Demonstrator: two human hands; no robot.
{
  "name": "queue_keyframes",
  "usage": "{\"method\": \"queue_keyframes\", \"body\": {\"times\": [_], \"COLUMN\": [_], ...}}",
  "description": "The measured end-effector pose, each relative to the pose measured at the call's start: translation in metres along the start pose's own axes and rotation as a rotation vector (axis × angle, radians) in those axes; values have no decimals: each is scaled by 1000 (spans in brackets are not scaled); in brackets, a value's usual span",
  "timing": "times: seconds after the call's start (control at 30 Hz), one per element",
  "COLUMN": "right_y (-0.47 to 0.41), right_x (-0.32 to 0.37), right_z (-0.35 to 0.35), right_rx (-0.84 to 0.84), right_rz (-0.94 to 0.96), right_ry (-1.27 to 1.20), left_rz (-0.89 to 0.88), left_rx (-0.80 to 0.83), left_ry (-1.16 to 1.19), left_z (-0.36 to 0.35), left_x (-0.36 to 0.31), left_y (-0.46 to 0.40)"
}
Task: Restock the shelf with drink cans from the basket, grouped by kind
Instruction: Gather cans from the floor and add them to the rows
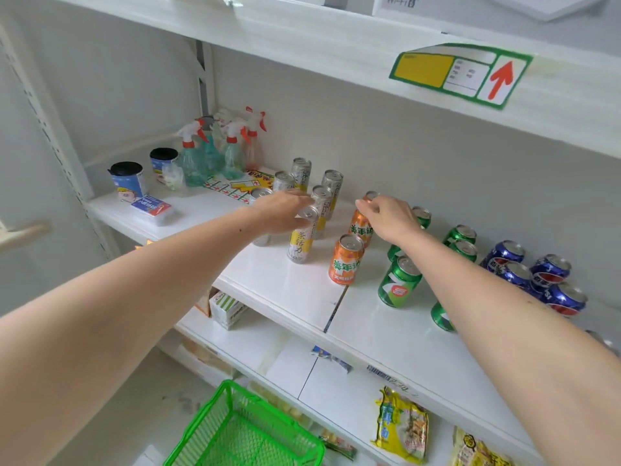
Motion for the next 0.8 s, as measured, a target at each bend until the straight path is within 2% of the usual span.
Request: {"method": "queue_keyframes", "body": {"times": [0.13, 0.37, 0.6, 0.8], "right_y": [0, -4, -5, -8], "right_x": [7, -5, -15, -14], "right_z": [-13, -42, -71, -76], "right_rx": [77, 249, 162, 119], "right_rz": [3, -185, -307, -347], "right_ry": [-35, 54, -24, -69], "left_rz": [17, -65, -190, -221], "left_rx": [7, 41, 2, -94], "left_ry": [-9, -61, -97, -113], "left_z": [-7, -24, -49, -51], "left_x": [20, 36, 37, 36], "left_y": [2, -24, -50, -52]}}
Point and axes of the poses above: each hand's wrist, its own y-axis away from the middle knuckle, its own z-axis out of the back of the hand, x = y × z, the point moved 1 cm from there along -y, towards the middle knuckle, and after that the axes turned 13 degrees about -y, right-handed, at the moved point
